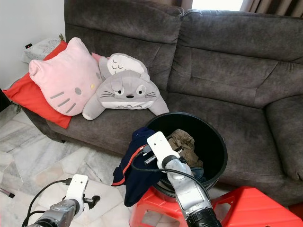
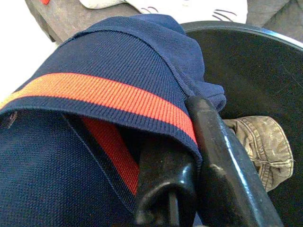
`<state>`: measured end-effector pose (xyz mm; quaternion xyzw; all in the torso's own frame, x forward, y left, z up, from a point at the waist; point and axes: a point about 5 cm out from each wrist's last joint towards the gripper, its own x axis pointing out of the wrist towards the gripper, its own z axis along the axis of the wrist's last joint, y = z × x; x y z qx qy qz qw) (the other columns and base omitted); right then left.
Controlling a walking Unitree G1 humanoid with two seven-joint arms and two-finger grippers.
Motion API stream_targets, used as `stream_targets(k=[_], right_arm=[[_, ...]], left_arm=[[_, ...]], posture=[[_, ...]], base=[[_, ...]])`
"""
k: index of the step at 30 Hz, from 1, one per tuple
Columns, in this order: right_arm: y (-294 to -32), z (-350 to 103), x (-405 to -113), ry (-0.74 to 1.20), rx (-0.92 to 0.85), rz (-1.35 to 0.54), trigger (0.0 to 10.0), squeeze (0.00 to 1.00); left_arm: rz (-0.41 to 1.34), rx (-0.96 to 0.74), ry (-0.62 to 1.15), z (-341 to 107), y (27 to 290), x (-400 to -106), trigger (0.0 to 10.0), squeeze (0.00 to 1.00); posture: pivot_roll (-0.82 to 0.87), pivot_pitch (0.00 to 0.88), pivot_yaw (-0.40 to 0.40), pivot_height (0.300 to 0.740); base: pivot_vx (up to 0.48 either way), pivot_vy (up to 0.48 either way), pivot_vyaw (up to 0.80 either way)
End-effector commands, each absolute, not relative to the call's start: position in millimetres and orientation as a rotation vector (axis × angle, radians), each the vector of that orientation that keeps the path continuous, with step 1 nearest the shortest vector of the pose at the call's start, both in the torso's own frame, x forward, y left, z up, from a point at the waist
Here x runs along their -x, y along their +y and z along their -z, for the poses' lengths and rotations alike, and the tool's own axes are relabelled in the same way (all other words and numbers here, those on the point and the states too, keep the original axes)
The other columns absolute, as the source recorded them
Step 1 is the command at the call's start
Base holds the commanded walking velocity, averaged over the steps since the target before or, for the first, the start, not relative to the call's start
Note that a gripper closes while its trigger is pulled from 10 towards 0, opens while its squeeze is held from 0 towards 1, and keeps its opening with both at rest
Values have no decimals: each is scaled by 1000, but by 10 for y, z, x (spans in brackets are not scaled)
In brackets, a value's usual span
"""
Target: Hang hanger
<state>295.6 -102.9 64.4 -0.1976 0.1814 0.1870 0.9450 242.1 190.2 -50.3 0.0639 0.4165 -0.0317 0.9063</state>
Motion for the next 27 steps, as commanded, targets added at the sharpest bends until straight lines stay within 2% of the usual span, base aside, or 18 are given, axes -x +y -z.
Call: stream_targets(k=[1,9,11,14,16,27], right_arm=[[-1045,-703,-3000,343,392,-365,0,0],[-1063,-1183,-3183,116,343,-304,0,0],[-1029,-1425,-3238,15,322,-303,0,0],[-985,-1544,-3251,-34,300,-312,0,0],[-879,-1722,-3240,-105,273,-368,0,0],[-787,-1978,-3206,-196,315,-473,0,0]], left_arm=[[79,-142,857,493,1885,-2439,10000,0],[79,-142,857,492,1886,-2440,10000,0],[79,-143,857,492,1886,-2440,10000,0],[79,-142,856,492,1886,-2440,10000,0],[78,-141,857,493,1885,-2439,10000,0],[79,-141,857,494,1885,-2438,10000,0]], posture=[[-107,0,-28,740],[-109,0,-26,740],[-109,0,-26,740],[-107,0,-27,740],[-107,0,-27,740],[-109,0,-27,740]], base=[[0,0,0],[0,0,0],[0,0,0],[0,0,0],[0,0,0],[0,0,0]])
